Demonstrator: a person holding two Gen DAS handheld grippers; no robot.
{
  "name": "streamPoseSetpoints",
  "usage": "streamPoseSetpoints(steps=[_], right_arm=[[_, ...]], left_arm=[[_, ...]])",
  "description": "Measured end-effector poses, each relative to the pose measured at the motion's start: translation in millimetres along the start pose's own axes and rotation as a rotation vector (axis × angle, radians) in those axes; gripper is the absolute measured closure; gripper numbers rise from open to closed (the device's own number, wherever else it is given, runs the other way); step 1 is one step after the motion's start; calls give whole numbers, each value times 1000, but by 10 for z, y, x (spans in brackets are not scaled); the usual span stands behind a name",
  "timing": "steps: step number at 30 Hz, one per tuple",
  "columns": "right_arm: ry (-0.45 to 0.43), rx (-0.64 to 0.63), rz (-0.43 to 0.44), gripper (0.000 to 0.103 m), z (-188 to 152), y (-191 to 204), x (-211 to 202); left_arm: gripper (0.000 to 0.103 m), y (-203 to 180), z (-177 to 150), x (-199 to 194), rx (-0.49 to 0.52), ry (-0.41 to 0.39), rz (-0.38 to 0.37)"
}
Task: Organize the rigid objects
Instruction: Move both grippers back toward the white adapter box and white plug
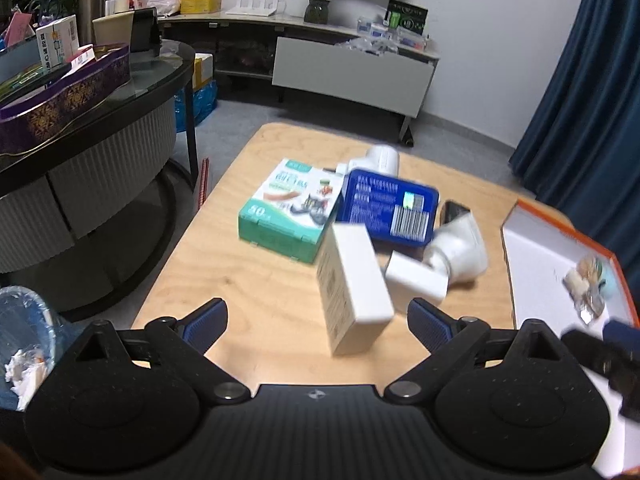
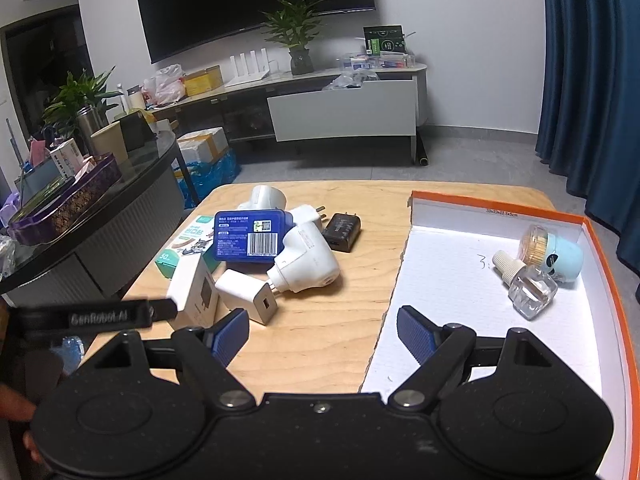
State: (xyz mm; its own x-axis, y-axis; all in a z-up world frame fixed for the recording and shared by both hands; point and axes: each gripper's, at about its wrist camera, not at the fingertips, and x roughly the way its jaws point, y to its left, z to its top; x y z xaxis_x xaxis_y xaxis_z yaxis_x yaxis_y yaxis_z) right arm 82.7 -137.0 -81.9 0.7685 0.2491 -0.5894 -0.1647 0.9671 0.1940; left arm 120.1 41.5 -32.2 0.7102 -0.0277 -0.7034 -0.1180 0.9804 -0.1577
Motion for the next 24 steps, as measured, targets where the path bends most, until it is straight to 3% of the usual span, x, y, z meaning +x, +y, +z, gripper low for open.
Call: streamPoseSetpoints(steps=[10,15,17,19,24], right_arm=[[8,0,5,7,-4,-15,39],[9,0,3,7,-4,-17,49],[9,1,-1,7,2,-26,49],[6,1,-7,7,5,-39,42],[4,6,-23,7,-4,-114,23]], left_arm=[[4,149,182,271,-62,-2,52],[3,75,137,313,-43,-13,-16],[3,-36,103,352,9,8,-48],[7,-158,31,433,71,51,-24],[7,-114,-121,476,32,76,-66]])
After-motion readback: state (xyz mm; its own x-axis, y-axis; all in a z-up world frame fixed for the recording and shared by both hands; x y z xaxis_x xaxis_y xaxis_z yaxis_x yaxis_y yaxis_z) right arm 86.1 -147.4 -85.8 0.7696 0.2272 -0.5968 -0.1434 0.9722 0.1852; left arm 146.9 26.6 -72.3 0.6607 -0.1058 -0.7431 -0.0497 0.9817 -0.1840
